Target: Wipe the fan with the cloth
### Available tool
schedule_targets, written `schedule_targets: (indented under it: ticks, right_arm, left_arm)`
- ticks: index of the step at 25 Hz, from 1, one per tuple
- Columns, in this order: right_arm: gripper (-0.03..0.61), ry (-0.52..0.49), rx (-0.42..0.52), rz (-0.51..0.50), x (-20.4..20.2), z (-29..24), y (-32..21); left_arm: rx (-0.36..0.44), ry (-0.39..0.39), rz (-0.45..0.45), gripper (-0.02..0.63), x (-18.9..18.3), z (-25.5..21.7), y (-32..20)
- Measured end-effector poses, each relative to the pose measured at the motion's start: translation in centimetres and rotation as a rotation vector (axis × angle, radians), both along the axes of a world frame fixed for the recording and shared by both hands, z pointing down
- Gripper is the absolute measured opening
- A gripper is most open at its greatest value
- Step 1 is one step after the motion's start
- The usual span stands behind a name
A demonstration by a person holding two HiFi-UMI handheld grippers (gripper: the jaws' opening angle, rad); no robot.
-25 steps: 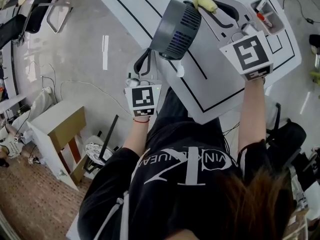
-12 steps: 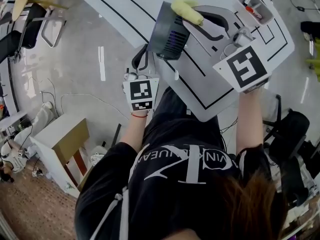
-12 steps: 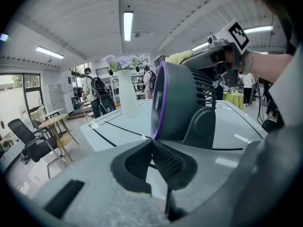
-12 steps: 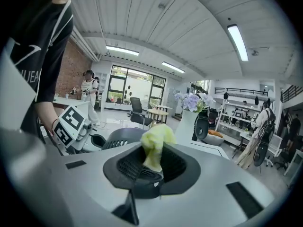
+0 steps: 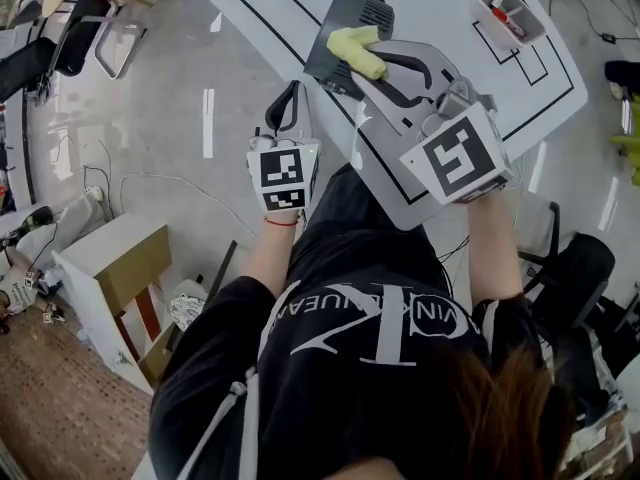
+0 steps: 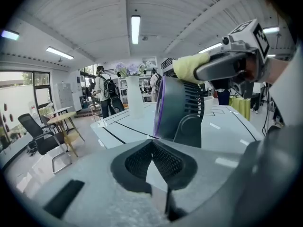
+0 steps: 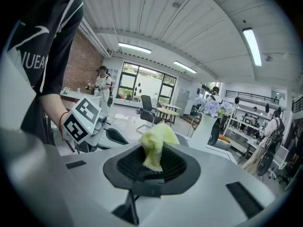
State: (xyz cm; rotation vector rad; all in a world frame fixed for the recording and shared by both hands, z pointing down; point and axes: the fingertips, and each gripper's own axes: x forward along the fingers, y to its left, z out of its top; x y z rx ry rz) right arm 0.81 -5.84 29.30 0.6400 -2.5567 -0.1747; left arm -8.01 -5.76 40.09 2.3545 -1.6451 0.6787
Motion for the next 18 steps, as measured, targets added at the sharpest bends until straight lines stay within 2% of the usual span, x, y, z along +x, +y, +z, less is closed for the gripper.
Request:
schedule_targets:
  ticks: [4,9,18]
  right_arm:
    - [0.083,0.013,0.008,-0.027,-1.0,0.7,1.6]
    - [0.083,0.003,0.013,-0.015,-1.6,1.8,2.6]
    - [0.083,0.086,0.008,-0.029,-3.2,5.5,4.6]
  left_arm:
    - [0.005,0.016,-0.051,0.011,-0.9,-0.6,1.3]
    - [0.004,0.013,-0.087,0.011,-1.5,-0.6,3.2]
    - [0.032,-0.009,-0.149,0.011,-3.6,-2.3,5.9]
